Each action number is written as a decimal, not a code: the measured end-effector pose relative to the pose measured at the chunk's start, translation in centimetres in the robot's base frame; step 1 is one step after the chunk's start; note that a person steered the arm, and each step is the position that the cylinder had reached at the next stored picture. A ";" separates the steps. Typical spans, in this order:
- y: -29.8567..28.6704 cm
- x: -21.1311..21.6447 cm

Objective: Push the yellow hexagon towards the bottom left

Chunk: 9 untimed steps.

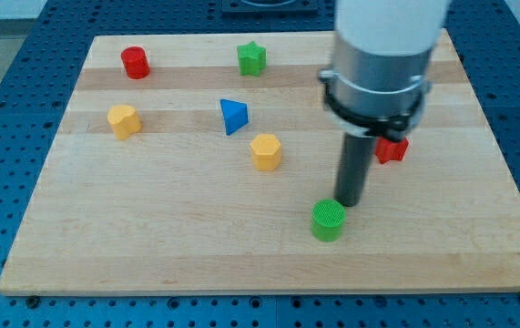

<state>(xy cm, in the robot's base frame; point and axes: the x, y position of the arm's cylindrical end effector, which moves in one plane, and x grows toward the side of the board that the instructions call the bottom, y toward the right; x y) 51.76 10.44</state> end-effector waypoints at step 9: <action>-28.4 -3.1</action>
<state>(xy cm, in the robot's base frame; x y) 48.67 -17.92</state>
